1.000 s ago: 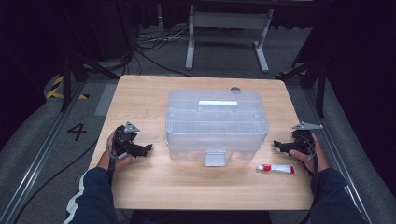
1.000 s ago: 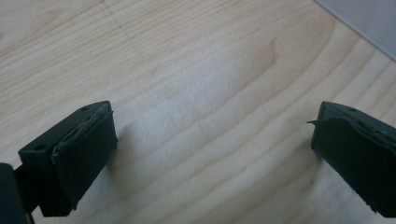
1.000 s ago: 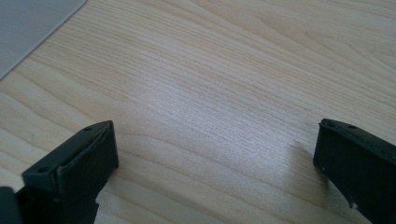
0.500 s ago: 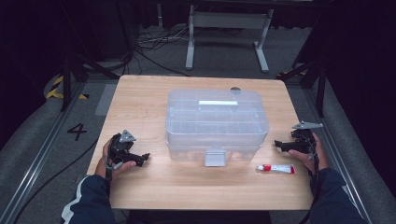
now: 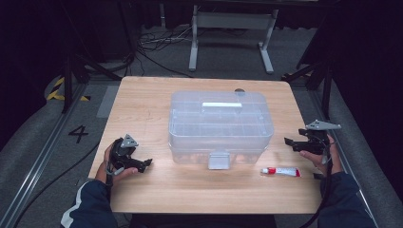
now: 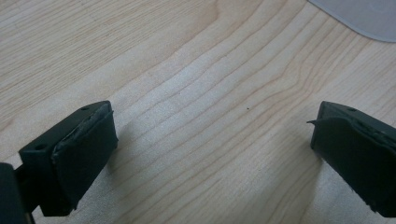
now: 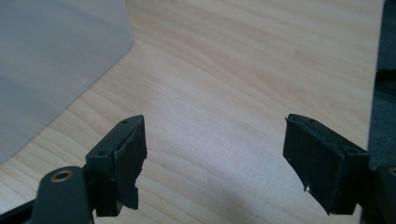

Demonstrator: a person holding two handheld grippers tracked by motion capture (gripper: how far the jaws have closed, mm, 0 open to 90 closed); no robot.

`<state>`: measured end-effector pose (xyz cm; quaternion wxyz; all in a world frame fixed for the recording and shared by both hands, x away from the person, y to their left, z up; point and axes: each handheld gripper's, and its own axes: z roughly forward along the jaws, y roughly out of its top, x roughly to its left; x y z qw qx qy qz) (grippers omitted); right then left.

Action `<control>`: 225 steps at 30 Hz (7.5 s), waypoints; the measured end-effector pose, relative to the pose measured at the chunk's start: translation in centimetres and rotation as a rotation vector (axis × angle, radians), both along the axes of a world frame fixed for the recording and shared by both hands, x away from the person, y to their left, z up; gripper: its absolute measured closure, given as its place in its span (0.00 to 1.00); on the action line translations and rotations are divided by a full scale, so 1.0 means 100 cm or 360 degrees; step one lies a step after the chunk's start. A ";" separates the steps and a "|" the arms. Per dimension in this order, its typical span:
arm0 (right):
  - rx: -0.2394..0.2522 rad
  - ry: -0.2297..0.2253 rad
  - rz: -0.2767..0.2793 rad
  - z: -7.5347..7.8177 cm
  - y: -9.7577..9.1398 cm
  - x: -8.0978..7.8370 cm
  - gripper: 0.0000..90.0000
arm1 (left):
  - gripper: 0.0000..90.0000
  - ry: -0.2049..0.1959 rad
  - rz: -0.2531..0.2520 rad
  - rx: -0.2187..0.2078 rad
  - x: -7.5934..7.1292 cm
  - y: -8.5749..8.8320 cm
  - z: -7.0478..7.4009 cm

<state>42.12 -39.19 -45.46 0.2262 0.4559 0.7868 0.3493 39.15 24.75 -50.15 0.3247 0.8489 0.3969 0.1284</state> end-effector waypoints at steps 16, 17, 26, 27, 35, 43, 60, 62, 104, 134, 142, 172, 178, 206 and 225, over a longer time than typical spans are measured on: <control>0.0092 -0.0236 0.0134 0.052 0.019 -0.022 0.27 | 0.01 0.0000 -0.0002 -0.0002 0.000 0.000 0.000; 0.0093 -0.0247 0.0139 0.053 0.020 -0.023 0.27 | 0.01 0.0000 -0.0002 -0.0002 0.000 0.000 0.000; 0.0108 -0.0378 0.0208 0.086 0.036 -0.033 0.33 | 0.01 -0.0012 0.0002 0.0011 0.000 0.000 0.000; 0.0106 -0.0393 0.0224 0.090 0.038 -0.034 0.33 | 0.01 -0.0010 0.0004 0.0011 0.000 0.000 0.000; 0.0059 -0.0431 0.0383 0.111 0.062 -0.031 0.37 | 0.01 -0.0010 0.0003 0.0011 0.000 0.000 0.000; 0.0046 -0.0393 0.0488 0.126 0.087 -0.014 0.38 | 0.01 -0.0010 0.0003 0.0009 0.000 0.000 0.000; -0.0070 -0.0262 0.0600 0.133 0.138 0.016 0.43 | 0.01 -0.0010 0.0007 0.0008 0.000 0.000 0.000; -0.0091 -0.0249 0.0625 0.133 0.147 0.020 0.45 | 0.01 -0.0011 0.0009 0.0008 0.000 0.000 0.000; -0.0174 -0.0153 0.0805 0.135 0.194 0.028 0.83 | 0.21 -0.0120 -0.0259 0.0103 -0.008 -0.080 0.029; -0.0190 -0.0161 0.0710 0.137 0.205 0.028 0.84 | 0.49 -0.0282 -0.0244 -0.0228 -0.019 -0.051 0.060; -0.0180 -0.0137 0.0734 0.140 0.204 0.030 0.84 | 0.59 -0.0311 -0.0204 -0.0242 -0.020 -0.046 0.067; -0.0076 0.0114 0.0597 0.165 0.205 0.060 0.83 | 0.86 -0.0376 -0.0231 -0.0279 -0.013 -0.061 0.082; -0.0098 0.0143 0.0593 0.168 0.207 0.062 0.83 | 0.85 -0.0402 -0.0191 -0.0314 -0.010 -0.063 0.085; -0.0182 -0.0205 0.0571 0.189 0.173 0.036 0.62 | 0.88 -0.0435 -0.0169 -0.0254 -0.006 -0.068 0.088; -0.0128 -0.0387 0.0439 0.144 0.062 -0.017 0.50 | 0.88 -0.0444 -0.0125 -0.0242 0.006 -0.068 0.088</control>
